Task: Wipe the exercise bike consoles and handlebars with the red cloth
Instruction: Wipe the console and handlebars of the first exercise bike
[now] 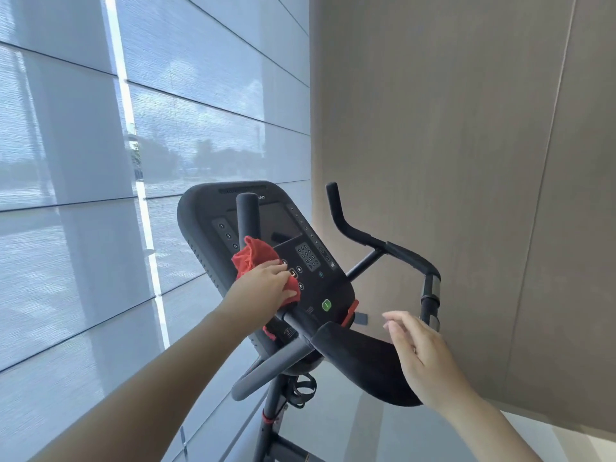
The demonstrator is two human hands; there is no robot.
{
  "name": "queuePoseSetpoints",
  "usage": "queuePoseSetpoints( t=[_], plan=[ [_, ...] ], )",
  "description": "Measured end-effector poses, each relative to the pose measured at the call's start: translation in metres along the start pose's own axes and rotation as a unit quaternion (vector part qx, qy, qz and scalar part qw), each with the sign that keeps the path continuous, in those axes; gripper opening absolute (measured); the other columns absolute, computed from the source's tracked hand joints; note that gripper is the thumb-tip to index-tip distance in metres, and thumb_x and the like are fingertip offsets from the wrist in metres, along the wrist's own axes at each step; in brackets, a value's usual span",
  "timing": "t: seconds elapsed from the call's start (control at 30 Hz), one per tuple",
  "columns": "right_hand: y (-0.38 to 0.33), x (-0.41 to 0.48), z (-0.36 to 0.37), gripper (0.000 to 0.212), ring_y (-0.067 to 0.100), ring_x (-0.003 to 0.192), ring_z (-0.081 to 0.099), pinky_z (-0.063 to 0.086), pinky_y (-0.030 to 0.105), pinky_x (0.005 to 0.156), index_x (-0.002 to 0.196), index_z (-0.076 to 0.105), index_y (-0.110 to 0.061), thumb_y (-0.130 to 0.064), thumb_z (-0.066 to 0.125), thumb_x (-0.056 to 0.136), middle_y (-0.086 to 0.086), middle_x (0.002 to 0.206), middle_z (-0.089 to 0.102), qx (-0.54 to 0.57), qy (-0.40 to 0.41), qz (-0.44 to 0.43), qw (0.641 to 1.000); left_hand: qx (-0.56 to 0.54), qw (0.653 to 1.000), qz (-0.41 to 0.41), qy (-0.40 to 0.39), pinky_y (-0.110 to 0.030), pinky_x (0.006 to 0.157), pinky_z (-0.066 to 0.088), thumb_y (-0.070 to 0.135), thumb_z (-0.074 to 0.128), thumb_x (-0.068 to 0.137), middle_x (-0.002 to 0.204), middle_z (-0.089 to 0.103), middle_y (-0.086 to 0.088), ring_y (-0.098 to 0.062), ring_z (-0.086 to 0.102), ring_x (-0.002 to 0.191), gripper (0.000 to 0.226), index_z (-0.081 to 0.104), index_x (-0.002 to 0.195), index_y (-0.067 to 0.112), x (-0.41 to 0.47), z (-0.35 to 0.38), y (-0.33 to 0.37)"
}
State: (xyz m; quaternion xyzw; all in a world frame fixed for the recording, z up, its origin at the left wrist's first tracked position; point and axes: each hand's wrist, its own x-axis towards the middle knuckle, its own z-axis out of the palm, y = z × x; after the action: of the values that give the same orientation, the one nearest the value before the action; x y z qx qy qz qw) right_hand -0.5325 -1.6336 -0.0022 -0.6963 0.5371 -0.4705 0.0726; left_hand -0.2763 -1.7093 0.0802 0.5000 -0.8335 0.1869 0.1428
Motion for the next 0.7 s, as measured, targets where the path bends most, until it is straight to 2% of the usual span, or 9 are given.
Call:
queuePoseSetpoints(
  t=[0.07,0.17,0.27,0.33,0.4,0.47,0.57,0.7],
  plan=[
    [0.001,-0.003,-0.002,0.027,-0.014,0.101,0.048,0.037,0.003,0.076,0.108,0.054,-0.038,-0.044,0.032,0.093,-0.028,0.101,0.057,-0.002,-0.002,0.000,1.000,-0.030,0.999,0.025,0.021,-0.022,0.111,0.013,0.036,0.040,0.097,0.144,0.044,0.000,-0.015,0.027,0.139,0.043,0.050,0.131,0.011,-0.004,0.000,0.002],
    [0.000,-0.004,-0.002,0.027,-0.013,0.102,0.048,0.038,0.004,0.075,0.106,0.053,-0.039,-0.047,0.031,0.093,-0.029,0.101,0.057,0.001,-0.006,-0.010,1.000,-0.063,0.997,0.031,0.016,-0.027,0.114,0.020,0.042,0.042,0.095,0.147,0.039,0.008,-0.008,0.024,0.139,0.047,0.045,0.137,0.021,-0.016,0.002,-0.004],
    [-0.002,-0.002,0.001,0.024,-0.014,0.101,0.048,0.038,0.003,0.076,0.105,0.053,-0.039,-0.044,0.032,0.094,-0.027,0.101,0.057,0.003,-0.023,-0.023,0.999,0.026,0.997,0.034,0.067,-0.038,0.116,0.016,0.056,0.041,0.089,0.149,0.033,0.010,-0.011,0.021,0.140,0.055,0.040,0.138,0.031,-0.021,-0.001,-0.020],
    [-0.004,0.002,0.005,0.023,-0.013,0.101,0.049,0.037,0.001,0.078,0.106,0.054,-0.035,-0.039,0.034,0.095,-0.022,0.104,0.058,0.007,-0.032,-0.026,0.999,0.061,0.995,0.022,0.075,-0.038,0.117,0.012,0.064,0.040,0.085,0.151,0.029,0.006,-0.016,0.017,0.142,0.063,0.035,0.140,0.033,-0.022,-0.004,-0.028],
    [-0.009,0.006,0.010,0.024,-0.010,0.101,0.050,0.035,0.000,0.079,0.108,0.056,-0.031,-0.037,0.035,0.096,-0.019,0.107,0.058,0.005,-0.036,-0.031,0.999,0.044,0.997,0.012,0.062,-0.035,0.115,0.019,0.064,0.038,0.085,0.152,0.027,0.006,-0.016,0.014,0.143,0.066,0.030,0.142,0.033,-0.023,-0.002,-0.027],
    [-0.015,0.010,0.017,0.025,-0.005,0.101,0.051,0.037,0.003,0.081,0.109,0.056,-0.030,-0.037,0.035,0.096,-0.018,0.107,0.058,0.003,-0.041,-0.045,0.998,0.033,0.997,0.017,0.073,-0.034,0.114,0.024,0.060,0.039,0.088,0.148,0.034,0.005,-0.017,0.017,0.142,0.060,0.036,0.140,0.030,-0.024,0.006,-0.021],
    [-0.018,0.010,0.025,0.026,-0.001,0.100,0.053,0.041,0.010,0.082,0.109,0.057,-0.030,-0.038,0.036,0.096,-0.019,0.106,0.058,-0.009,-0.057,-0.055,0.997,-0.005,0.993,0.034,0.110,-0.035,0.109,0.032,0.050,0.049,0.089,0.134,0.051,0.001,-0.020,0.034,0.134,0.046,0.055,0.126,0.023,-0.022,0.007,-0.015],
    [-0.011,0.007,0.026,0.024,0.000,0.100,0.053,0.041,0.014,0.085,0.109,0.059,-0.027,-0.034,0.040,0.096,-0.018,0.106,0.059,-0.019,-0.062,-0.069,0.996,-0.033,0.993,0.038,0.110,-0.034,0.102,0.039,0.048,0.049,0.089,0.125,0.055,0.006,-0.016,0.041,0.125,0.038,0.060,0.116,0.023,-0.017,0.009,-0.015]
  ],
)
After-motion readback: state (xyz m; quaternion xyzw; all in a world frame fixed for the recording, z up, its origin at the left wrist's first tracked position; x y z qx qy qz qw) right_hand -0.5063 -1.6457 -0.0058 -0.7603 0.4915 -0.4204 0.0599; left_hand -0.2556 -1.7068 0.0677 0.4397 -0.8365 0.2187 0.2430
